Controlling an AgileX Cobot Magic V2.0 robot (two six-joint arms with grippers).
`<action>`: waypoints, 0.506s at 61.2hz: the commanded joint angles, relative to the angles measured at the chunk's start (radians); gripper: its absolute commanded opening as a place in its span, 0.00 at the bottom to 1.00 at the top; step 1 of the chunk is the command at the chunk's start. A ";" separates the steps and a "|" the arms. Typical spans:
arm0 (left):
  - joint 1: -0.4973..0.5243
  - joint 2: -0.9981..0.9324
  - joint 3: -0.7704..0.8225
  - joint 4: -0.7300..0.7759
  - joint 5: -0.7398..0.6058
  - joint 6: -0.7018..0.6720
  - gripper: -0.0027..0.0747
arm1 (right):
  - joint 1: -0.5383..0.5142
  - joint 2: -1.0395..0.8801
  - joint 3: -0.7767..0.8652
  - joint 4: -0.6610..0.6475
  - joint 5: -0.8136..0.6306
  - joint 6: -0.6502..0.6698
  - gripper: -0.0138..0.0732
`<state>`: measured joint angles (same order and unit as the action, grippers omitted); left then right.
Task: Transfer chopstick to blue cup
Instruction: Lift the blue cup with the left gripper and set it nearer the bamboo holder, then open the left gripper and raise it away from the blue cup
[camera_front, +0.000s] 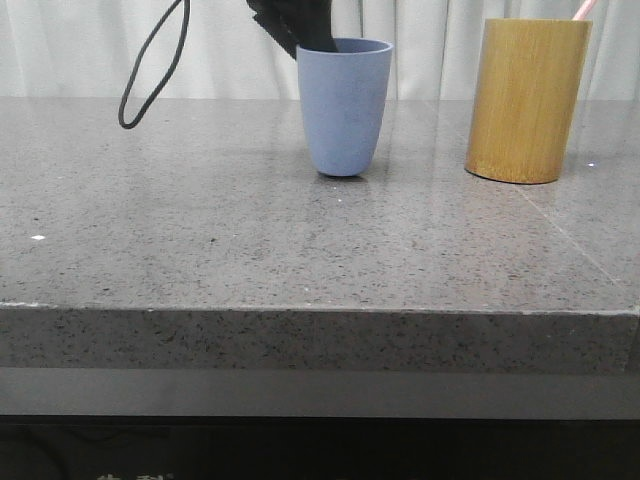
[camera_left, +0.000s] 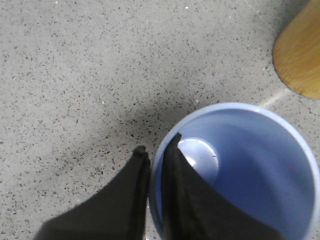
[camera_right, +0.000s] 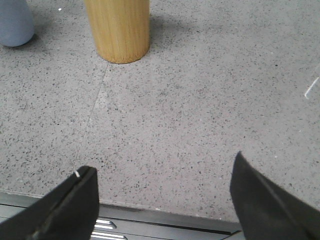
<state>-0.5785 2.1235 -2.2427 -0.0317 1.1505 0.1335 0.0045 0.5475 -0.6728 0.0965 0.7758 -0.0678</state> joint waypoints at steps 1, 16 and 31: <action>-0.006 -0.062 -0.035 -0.012 -0.035 -0.009 0.21 | -0.003 0.010 -0.029 0.004 -0.068 -0.008 0.80; -0.006 -0.062 -0.036 -0.012 -0.030 -0.009 0.37 | -0.003 0.010 -0.029 0.004 -0.068 -0.008 0.80; -0.006 -0.063 -0.120 -0.012 0.014 -0.009 0.42 | -0.003 0.010 -0.029 0.008 -0.069 -0.008 0.80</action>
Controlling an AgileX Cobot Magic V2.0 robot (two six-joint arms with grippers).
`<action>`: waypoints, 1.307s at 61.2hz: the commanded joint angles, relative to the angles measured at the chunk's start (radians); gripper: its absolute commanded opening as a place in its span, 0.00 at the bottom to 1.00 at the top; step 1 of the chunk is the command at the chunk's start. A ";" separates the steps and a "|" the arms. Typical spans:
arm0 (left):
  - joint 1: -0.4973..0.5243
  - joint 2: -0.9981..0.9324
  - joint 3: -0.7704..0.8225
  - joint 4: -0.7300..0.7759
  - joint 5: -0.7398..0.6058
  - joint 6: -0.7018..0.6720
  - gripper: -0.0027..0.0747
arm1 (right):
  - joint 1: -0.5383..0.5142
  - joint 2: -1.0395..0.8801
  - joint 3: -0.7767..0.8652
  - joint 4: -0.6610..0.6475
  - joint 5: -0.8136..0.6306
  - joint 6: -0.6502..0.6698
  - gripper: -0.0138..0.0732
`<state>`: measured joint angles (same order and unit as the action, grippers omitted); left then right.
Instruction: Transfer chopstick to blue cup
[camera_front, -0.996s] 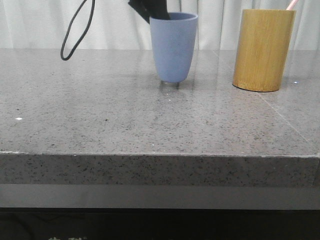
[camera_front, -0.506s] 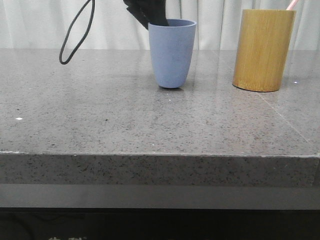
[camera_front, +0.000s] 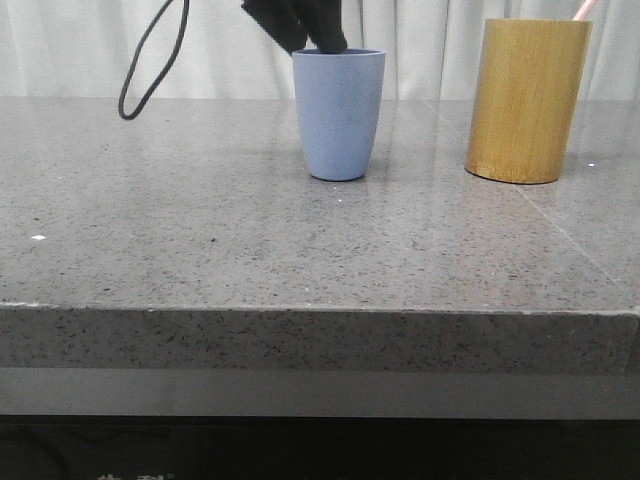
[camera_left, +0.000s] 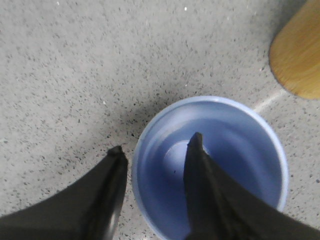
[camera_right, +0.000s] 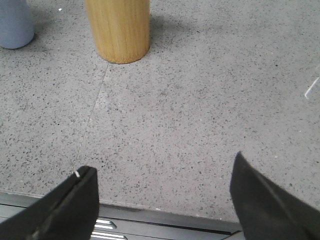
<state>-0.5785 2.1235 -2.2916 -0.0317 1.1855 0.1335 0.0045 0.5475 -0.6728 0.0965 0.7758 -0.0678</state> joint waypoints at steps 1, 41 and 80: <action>-0.006 -0.066 -0.079 -0.012 -0.016 -0.009 0.42 | -0.003 0.010 -0.029 0.009 -0.071 -0.008 0.80; -0.004 -0.455 0.057 -0.048 0.033 -0.013 0.42 | -0.162 0.313 -0.241 0.065 -0.193 0.060 0.80; -0.004 -1.090 1.045 -0.092 -0.364 -0.014 0.42 | -0.225 0.850 -0.677 0.747 -0.033 -0.373 0.80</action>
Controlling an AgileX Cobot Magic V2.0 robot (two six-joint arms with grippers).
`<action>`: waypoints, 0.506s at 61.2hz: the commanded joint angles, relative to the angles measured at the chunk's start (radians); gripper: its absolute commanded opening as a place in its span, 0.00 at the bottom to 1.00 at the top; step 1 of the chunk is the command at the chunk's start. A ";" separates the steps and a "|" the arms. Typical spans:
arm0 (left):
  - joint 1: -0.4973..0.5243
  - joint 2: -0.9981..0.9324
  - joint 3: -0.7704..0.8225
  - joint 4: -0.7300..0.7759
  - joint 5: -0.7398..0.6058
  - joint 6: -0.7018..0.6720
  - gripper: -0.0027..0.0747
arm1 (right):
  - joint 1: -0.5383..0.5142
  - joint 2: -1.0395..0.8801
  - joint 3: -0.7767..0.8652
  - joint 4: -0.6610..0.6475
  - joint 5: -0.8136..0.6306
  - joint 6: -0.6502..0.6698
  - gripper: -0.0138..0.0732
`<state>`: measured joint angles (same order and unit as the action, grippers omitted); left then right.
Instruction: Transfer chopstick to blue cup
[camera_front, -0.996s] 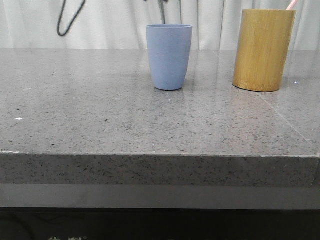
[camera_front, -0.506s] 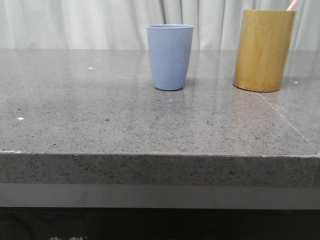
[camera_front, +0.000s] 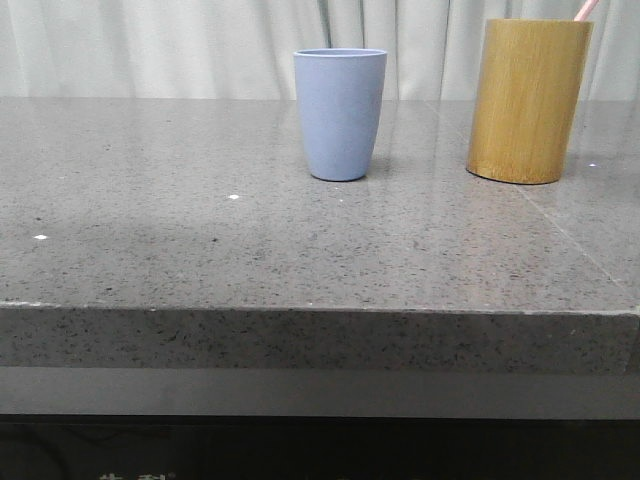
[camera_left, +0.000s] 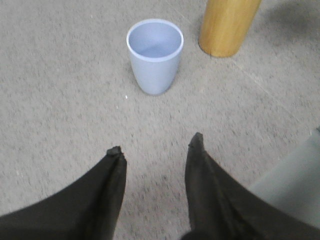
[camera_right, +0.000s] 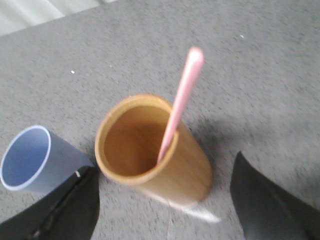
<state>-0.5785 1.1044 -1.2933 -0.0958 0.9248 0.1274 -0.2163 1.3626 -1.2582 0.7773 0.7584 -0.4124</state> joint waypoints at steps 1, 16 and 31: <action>-0.004 -0.080 0.059 -0.028 -0.106 -0.008 0.42 | -0.004 0.047 -0.103 0.067 -0.013 -0.028 0.80; -0.004 -0.154 0.164 -0.038 -0.102 -0.008 0.42 | -0.002 0.209 -0.278 0.070 0.037 -0.032 0.76; -0.004 -0.151 0.166 -0.038 -0.106 -0.008 0.42 | -0.001 0.277 -0.353 0.073 0.068 -0.046 0.56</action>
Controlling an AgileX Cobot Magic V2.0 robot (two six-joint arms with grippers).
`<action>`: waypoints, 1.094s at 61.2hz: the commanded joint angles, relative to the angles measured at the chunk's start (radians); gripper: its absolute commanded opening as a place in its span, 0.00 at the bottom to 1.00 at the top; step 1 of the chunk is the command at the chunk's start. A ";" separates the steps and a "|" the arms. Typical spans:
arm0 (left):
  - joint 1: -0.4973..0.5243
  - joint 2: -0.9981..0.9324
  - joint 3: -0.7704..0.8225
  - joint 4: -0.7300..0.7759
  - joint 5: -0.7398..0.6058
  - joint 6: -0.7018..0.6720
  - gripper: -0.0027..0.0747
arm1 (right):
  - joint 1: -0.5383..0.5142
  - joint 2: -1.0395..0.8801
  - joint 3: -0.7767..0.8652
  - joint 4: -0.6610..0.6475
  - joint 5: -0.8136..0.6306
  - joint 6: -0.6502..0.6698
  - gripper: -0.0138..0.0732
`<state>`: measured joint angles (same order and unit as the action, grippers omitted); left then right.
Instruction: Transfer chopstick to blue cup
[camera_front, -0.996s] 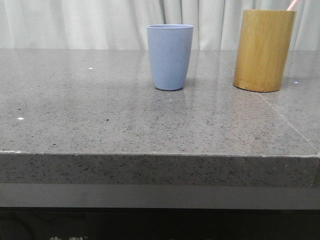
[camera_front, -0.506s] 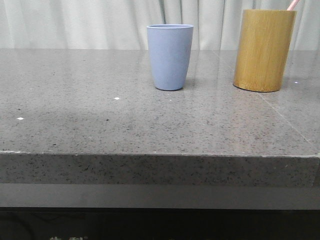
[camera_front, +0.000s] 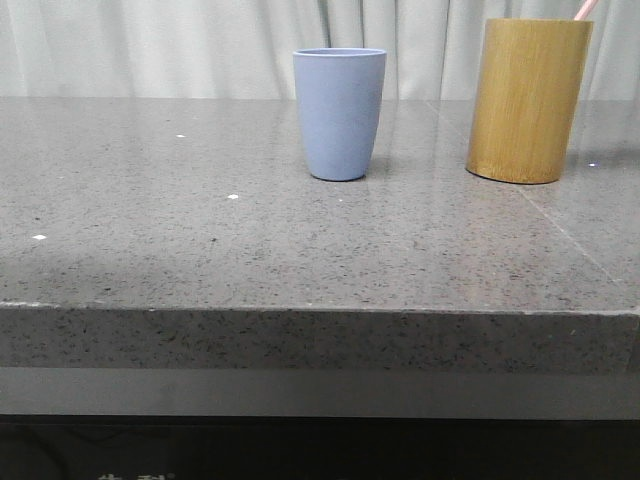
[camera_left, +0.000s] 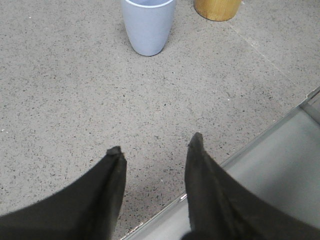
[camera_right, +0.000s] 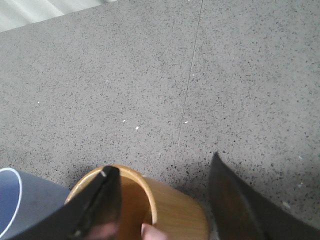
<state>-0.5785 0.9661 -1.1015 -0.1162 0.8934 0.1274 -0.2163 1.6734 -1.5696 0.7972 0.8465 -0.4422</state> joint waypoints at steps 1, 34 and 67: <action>-0.004 -0.013 -0.026 -0.018 -0.074 -0.008 0.42 | -0.001 -0.034 -0.042 0.053 -0.020 -0.017 0.55; -0.004 -0.013 -0.026 -0.018 -0.075 -0.008 0.42 | -0.001 -0.046 -0.051 0.086 -0.020 -0.089 0.03; -0.004 -0.013 -0.026 -0.016 -0.075 -0.008 0.42 | 0.030 -0.165 -0.556 -0.008 0.202 -0.094 0.03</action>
<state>-0.5785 0.9661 -1.1015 -0.1162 0.8898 0.1274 -0.2060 1.5704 -2.0628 0.7636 1.0774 -0.5245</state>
